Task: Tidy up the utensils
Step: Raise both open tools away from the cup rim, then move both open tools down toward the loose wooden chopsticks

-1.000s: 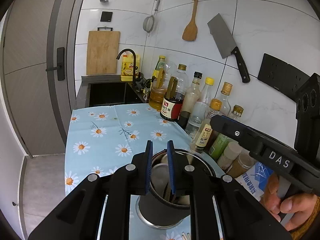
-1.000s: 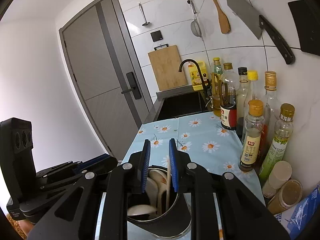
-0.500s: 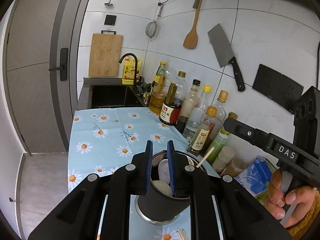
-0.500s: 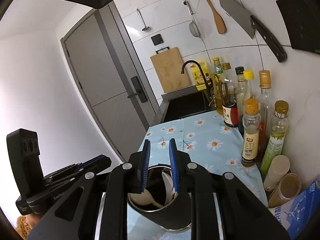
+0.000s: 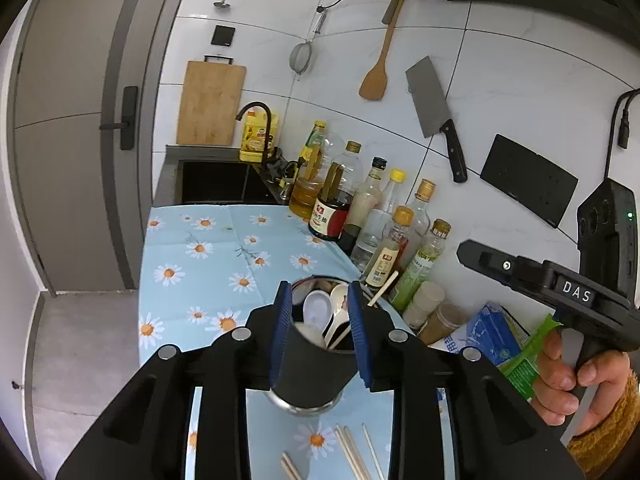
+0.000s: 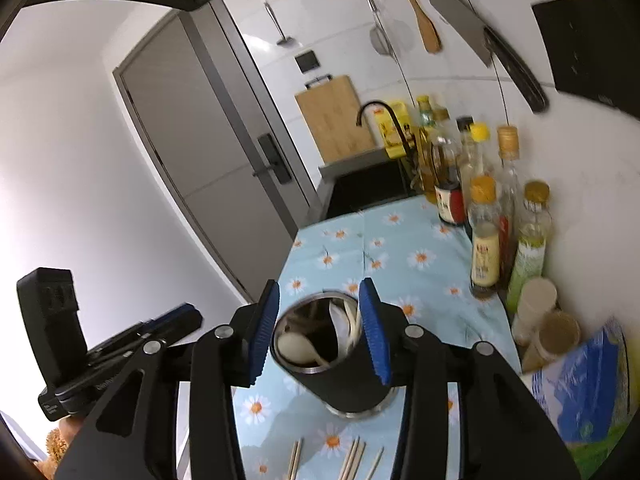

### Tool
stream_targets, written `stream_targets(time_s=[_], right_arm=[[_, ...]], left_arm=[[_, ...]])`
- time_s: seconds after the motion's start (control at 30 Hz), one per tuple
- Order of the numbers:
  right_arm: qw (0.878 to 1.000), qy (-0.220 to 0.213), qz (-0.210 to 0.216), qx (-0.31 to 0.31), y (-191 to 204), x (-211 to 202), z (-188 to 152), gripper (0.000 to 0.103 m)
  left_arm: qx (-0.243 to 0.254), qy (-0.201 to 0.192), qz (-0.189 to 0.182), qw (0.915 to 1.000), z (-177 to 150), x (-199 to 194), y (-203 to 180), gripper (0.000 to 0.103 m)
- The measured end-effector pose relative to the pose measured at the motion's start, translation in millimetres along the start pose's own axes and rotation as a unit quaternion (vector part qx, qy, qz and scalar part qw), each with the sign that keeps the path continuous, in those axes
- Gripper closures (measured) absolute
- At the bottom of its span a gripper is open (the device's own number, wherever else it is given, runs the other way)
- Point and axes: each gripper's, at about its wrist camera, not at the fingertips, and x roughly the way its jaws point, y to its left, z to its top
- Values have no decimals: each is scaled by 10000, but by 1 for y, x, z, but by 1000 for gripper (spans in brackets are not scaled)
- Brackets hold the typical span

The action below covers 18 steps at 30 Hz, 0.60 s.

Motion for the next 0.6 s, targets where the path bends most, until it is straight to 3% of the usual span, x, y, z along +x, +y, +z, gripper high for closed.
stream_targets(time_s=[0.17, 0.23, 0.6], right_arm=[[9985, 500, -137, 176, -5, -2, -16, 56], [9972, 700, -188, 196, -6, -2, -23, 54], [9763, 1975, -472, 750, -28, 14, -66, 54]], left_arm=[[-102, 158, -49, 9998, -16, -14, -1, 72], [-134, 255, -18, 9996, -24, -18, -1, 66], [-301, 875, 140, 9956, -72, -27, 1, 66]])
